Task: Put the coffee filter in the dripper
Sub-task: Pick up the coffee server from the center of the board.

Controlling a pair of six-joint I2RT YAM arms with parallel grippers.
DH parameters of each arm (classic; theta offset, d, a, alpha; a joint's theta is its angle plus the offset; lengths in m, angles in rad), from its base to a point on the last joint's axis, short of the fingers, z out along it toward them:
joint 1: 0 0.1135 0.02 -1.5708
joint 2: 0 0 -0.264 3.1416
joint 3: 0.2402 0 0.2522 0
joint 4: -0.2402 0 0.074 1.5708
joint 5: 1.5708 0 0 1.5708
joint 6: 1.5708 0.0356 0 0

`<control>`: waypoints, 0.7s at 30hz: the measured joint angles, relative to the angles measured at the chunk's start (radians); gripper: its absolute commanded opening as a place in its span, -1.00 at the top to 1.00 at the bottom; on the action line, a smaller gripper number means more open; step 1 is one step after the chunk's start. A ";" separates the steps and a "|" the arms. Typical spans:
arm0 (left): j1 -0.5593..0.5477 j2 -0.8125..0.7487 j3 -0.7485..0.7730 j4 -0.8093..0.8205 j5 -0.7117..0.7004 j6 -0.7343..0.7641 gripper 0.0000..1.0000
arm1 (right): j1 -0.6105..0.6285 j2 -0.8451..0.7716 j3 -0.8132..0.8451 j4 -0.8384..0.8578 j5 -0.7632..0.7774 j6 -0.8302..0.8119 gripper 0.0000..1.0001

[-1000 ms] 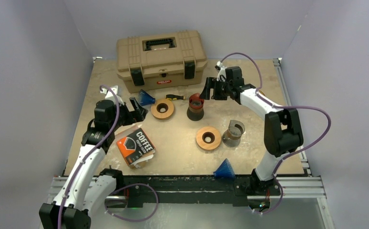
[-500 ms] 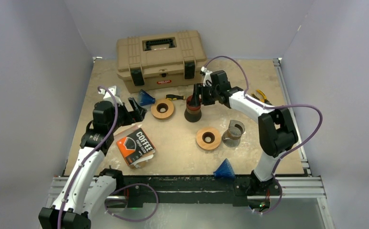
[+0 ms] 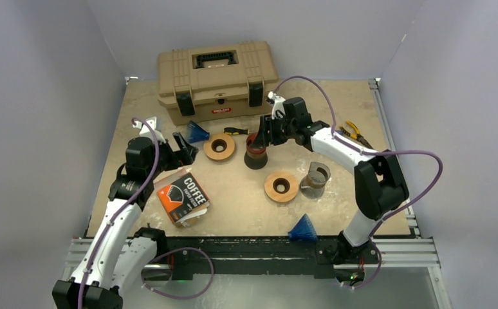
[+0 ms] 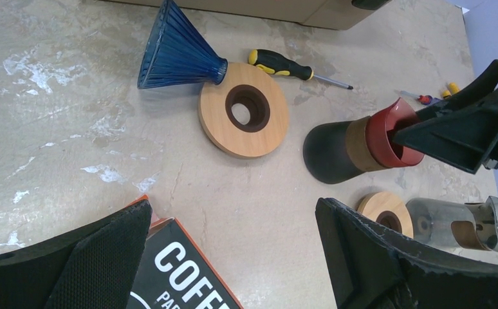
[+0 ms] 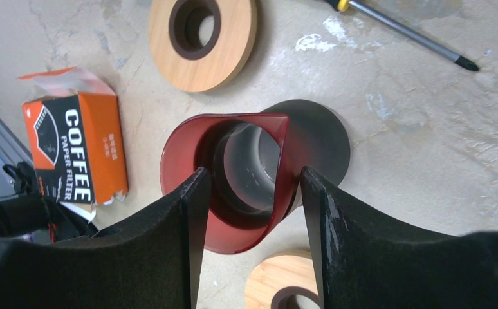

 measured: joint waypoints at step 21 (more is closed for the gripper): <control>0.000 0.048 -0.005 0.001 0.027 -0.002 -0.99 | 0.007 -0.060 -0.057 0.009 -0.048 -0.024 0.25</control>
